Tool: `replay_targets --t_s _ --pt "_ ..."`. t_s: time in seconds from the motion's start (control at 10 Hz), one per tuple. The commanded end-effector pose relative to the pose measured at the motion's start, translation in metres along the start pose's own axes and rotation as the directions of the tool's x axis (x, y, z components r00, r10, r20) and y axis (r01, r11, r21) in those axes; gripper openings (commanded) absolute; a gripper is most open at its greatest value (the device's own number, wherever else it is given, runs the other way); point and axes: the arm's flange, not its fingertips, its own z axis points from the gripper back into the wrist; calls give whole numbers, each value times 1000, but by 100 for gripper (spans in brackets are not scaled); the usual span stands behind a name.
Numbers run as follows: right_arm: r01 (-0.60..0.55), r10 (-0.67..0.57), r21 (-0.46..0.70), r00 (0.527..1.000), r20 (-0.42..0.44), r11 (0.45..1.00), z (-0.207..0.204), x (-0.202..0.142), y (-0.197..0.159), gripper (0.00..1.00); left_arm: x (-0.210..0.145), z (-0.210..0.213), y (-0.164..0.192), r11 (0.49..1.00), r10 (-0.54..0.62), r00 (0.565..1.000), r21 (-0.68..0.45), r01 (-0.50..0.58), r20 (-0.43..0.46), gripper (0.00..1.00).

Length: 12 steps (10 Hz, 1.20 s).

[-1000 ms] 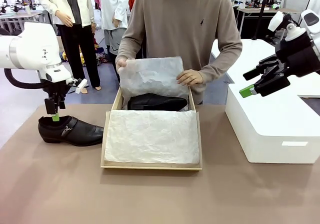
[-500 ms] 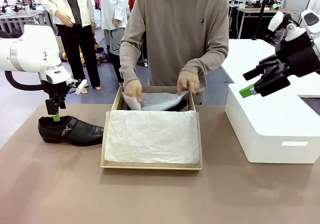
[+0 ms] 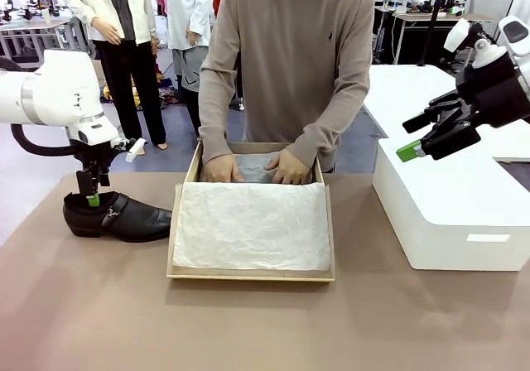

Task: Pack the shoes into the box.
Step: Place the other shoe of the Shoes into the Shoes Box.

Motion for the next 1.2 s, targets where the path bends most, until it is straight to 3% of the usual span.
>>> replay_targets --t_s 0.0,0.8,1.1 --pt "-21 21 16 999 28 1000 -1 0 -4 100 -3 -2 7 1000 -15 1000 -3 15 12 100" --pt "-21 21 16 999 28 1000 -1 0 -4 100 -4 -26 13 997 -28 1000 -71 29 6 100" --pt "-21 21 16 999 28 1000 -1 0 -4 100 -6 -26 14 995 -36 999 -90 37 17 41"
